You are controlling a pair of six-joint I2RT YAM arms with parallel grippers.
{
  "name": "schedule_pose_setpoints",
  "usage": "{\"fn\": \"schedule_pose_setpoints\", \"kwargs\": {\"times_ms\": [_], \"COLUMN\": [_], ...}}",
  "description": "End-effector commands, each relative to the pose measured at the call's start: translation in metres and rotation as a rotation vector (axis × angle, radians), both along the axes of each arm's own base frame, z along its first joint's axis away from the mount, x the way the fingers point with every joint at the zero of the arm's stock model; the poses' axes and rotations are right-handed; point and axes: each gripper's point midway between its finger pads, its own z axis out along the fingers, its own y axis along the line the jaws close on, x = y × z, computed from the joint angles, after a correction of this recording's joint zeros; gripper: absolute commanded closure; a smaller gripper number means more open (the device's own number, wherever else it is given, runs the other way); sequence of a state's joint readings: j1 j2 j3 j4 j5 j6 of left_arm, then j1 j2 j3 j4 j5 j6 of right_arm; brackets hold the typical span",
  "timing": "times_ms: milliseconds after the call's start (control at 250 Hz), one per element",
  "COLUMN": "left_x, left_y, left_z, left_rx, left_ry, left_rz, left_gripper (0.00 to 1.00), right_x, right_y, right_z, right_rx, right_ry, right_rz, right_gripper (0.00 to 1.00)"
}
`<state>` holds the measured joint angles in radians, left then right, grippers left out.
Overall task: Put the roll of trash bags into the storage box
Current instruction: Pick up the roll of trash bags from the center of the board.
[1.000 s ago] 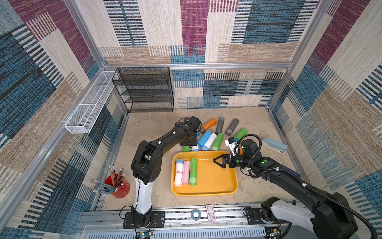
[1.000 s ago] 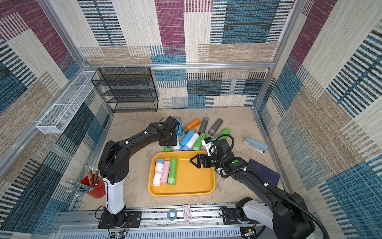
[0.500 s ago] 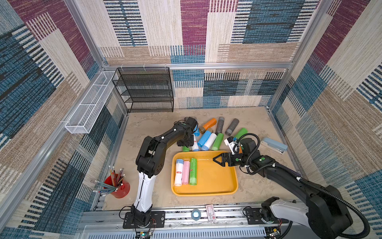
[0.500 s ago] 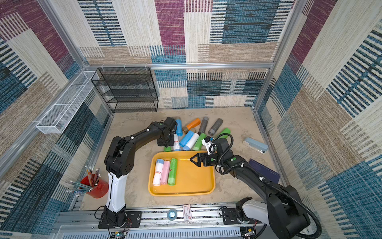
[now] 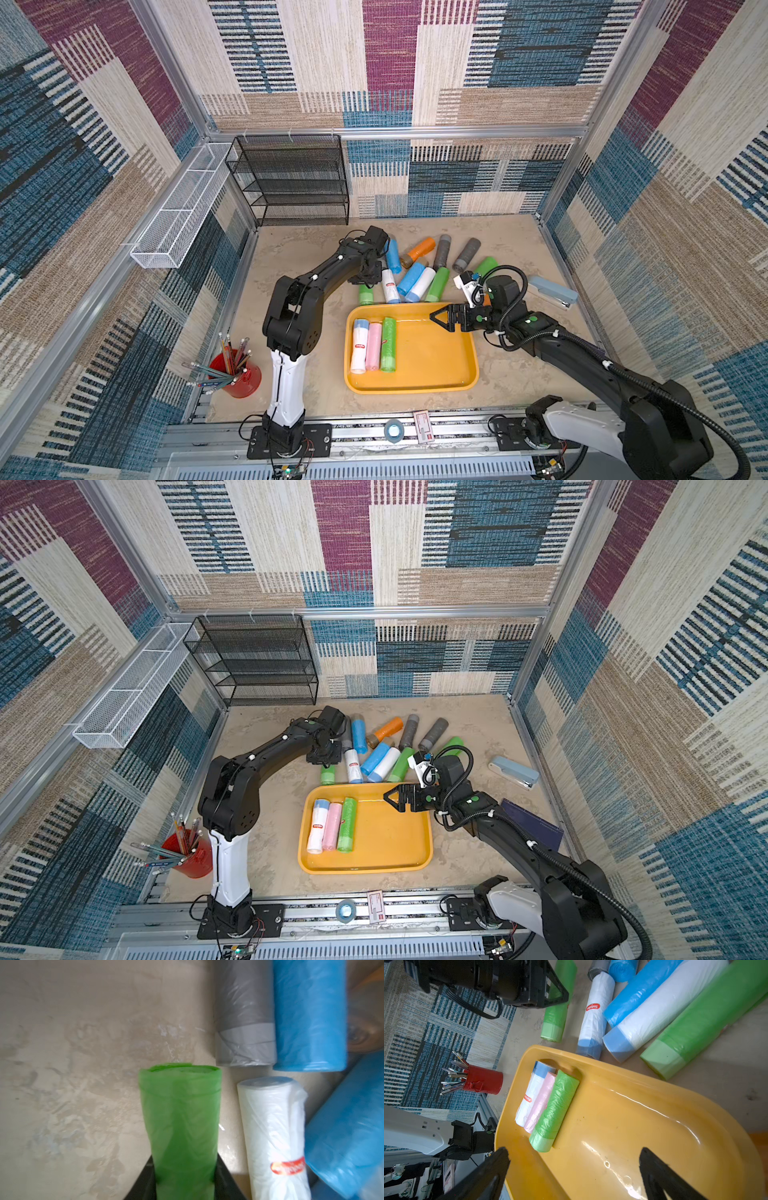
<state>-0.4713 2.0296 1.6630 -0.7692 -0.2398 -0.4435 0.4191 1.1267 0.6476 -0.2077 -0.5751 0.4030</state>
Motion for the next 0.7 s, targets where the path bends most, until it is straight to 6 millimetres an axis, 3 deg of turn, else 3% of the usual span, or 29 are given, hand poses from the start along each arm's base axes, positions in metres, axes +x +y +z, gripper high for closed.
{"fn": "schedule_pose_setpoints", "kwargs": {"times_ms": [0,188,272,556,696], "left_x": [0.0,-0.02,-0.032,-0.081,-0.108], "left_y": [0.018,0.024,0.017,-0.03,-0.058], "left_z": [0.025,0.062,0.072,0.106,0.107], "left_rx": [0.051,-0.015,-0.099,-0.479,-0.625], "left_ry": [-0.068,-0.125,-0.134,-0.152,-0.12], "left_rz": [0.008,0.017,0.016,-0.026,-0.04], "left_gripper": [0.65,0.65,0.65,0.65,0.65], "right_x": [-0.005,-0.013,-0.016,-0.033,-0.04], "right_y": [-0.003,-0.007,-0.009,-0.007,-0.017], "right_z": [0.002,0.011,0.016,0.025,0.03], "right_rx": [0.001,0.01,0.019,0.068,0.064], "right_ry": [-0.002,-0.018,-0.029,-0.002,-0.026], "right_rz": [-0.008,-0.016,-0.017,0.014,-0.032], "right_gripper": [0.01,0.01,0.01,0.01,0.01]}}
